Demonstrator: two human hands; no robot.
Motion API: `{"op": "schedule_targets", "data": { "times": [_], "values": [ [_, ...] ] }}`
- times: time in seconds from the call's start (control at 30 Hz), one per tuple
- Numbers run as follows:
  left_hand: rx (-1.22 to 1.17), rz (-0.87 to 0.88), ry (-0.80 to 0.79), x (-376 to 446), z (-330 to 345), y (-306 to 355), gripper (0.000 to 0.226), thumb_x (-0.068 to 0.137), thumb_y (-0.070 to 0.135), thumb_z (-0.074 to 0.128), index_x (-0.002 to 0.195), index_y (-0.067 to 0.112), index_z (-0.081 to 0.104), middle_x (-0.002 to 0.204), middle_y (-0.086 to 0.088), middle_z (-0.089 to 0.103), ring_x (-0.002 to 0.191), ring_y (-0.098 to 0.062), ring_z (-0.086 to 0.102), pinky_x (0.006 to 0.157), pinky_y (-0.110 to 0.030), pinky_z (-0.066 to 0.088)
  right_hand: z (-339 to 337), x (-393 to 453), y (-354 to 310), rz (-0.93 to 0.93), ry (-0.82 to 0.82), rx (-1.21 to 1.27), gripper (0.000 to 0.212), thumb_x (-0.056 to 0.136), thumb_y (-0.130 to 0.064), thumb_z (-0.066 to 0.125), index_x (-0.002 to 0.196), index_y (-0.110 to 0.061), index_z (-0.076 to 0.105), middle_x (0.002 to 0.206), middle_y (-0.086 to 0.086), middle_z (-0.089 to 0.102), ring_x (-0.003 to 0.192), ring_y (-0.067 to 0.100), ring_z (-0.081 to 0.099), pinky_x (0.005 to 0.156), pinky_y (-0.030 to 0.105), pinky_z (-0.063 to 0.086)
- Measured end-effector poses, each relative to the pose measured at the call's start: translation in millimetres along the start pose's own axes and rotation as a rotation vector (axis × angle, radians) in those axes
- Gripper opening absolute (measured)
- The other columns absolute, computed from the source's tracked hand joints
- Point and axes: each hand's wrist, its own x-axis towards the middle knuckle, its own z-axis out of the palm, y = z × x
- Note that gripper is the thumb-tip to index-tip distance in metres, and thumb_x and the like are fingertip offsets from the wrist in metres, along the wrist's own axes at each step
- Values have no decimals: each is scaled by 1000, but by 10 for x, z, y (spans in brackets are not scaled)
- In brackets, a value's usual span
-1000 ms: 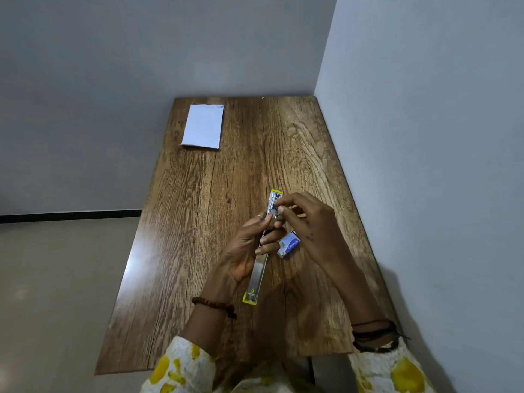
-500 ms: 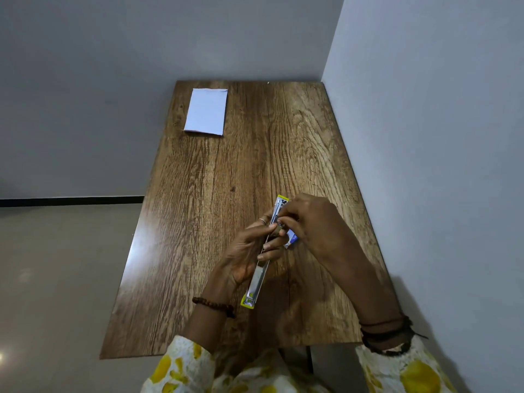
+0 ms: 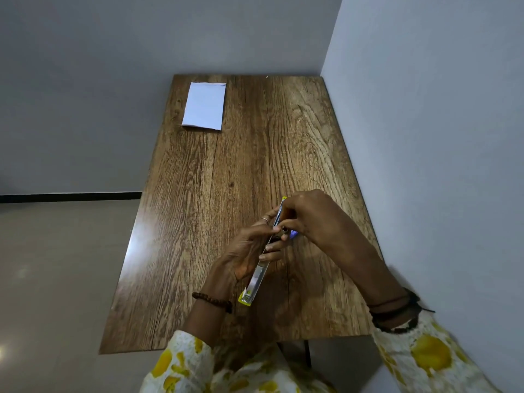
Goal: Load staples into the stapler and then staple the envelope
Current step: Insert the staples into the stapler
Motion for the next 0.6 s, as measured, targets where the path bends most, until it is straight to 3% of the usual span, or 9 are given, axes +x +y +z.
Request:
{"op": "schedule_targets", "data": {
  "times": [0.27,0.37,0.5,0.6],
  "values": [
    [36,-1,-44,-24,12,-1,43,66,8,55,109,10,48,64,-3,55,39,-3,35,30,-11,26,-43,0,-32,-43,-51,-11,2,81,-10,66,83,-10,65,84,2,62,75,14,57,66,27,43],
    [-3,-11,-99,-38,-28,-39,42,63,7,67,103,12,57,66,-3,56,41,-2,36,31,-10,28,-3,-5,-25,-8,-31,60,8,78,-6,67,79,-11,61,78,-1,58,75,17,59,65,28,46],
    [-38,3,-106,-56,-75,-88,36,58,14,76,94,15,67,65,-2,55,40,-2,37,30,-10,30,67,-30,7,45,-15,172,7,80,-7,67,86,-10,65,83,2,65,78,14,63,68,22,47],
    [-123,15,-92,-60,-90,-93,45,56,12,78,99,10,65,64,-4,55,39,-2,38,29,-10,31,43,-79,11,97,47,314,8,84,-8,63,90,-10,68,83,1,67,73,4,62,64,8,43]
  ]
}}
